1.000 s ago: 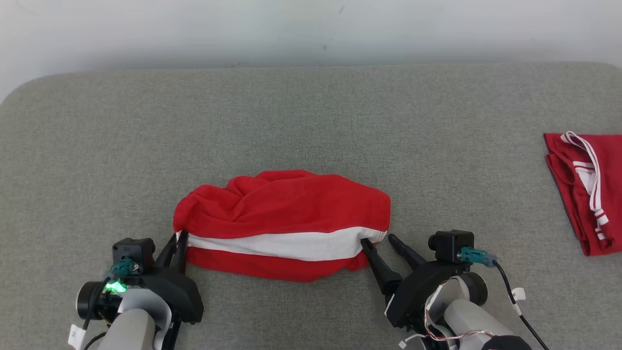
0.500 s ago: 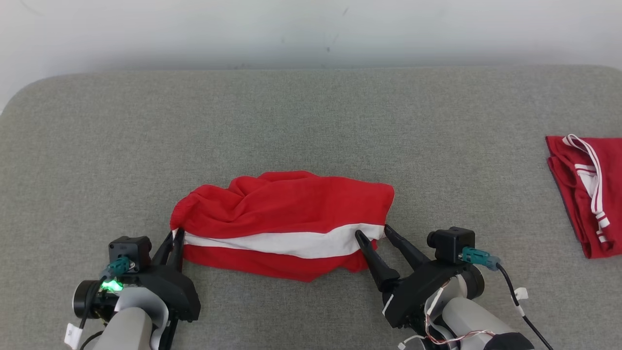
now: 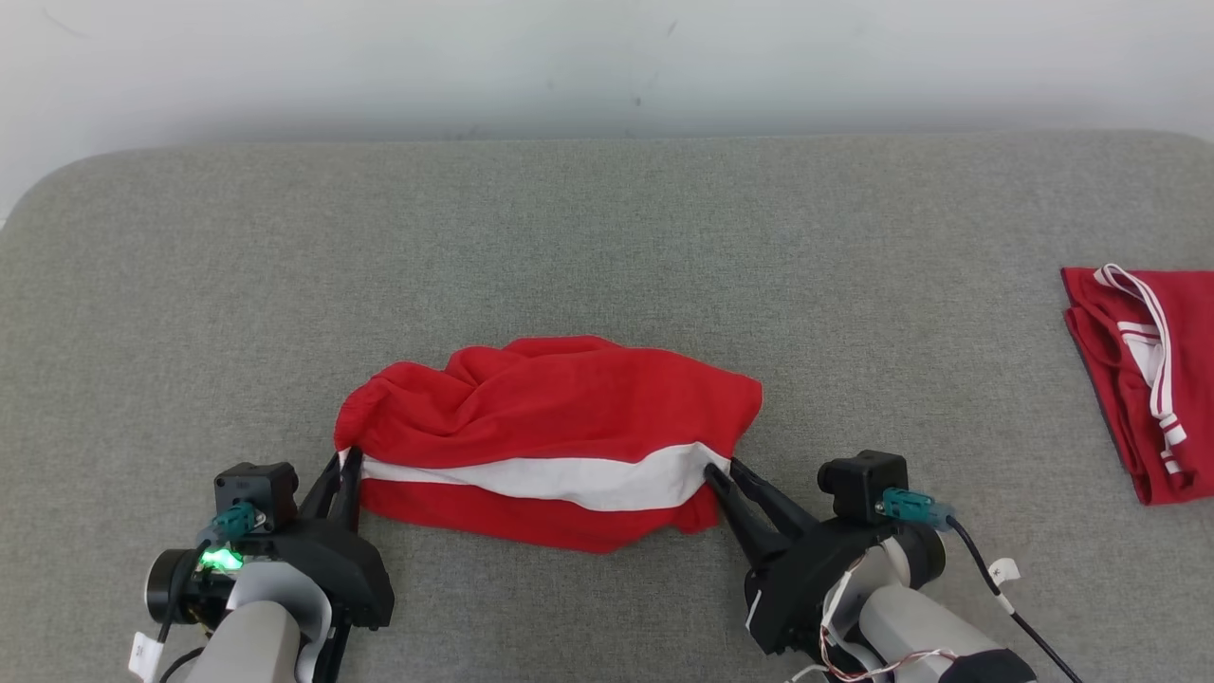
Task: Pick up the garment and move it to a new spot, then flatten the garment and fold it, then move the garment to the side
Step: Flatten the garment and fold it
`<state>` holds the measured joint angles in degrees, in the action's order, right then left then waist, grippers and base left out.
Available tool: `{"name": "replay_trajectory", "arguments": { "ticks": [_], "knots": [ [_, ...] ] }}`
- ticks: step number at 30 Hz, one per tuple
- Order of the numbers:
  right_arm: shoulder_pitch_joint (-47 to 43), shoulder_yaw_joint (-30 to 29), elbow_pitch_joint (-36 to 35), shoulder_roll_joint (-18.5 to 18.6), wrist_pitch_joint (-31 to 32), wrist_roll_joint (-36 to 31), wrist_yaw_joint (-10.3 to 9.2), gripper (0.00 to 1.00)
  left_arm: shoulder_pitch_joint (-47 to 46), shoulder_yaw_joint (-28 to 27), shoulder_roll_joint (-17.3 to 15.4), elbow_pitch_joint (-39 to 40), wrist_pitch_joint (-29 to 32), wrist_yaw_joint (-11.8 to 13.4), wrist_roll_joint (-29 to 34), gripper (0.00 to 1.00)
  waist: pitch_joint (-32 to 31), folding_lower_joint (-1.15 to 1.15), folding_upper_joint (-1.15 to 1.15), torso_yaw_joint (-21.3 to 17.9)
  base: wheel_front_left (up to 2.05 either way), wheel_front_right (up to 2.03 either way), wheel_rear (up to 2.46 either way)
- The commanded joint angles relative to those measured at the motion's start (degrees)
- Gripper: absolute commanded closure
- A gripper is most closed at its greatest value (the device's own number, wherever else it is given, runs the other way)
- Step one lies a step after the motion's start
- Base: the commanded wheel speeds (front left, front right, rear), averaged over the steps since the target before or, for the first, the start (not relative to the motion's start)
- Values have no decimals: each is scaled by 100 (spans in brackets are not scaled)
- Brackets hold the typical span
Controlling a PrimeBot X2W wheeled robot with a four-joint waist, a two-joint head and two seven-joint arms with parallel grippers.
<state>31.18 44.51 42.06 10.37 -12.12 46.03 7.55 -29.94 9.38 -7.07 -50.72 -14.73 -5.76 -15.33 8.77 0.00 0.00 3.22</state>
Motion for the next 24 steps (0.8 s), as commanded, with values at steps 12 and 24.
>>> {"name": "replay_trajectory", "arguments": {
  "ticks": [12,24],
  "knots": [
    [259,-793,-407,238,-292,-507,-16,100,92,-287,74,762,-52,-40,-469,100,-164,0,0,-74,0,0,0],
    [464,-1743,-1761,743,315,-1215,-16,100,-305,-90,315,2067,493,-174,-1545,100,-218,0,0,-493,0,0,0]
  ]
}}
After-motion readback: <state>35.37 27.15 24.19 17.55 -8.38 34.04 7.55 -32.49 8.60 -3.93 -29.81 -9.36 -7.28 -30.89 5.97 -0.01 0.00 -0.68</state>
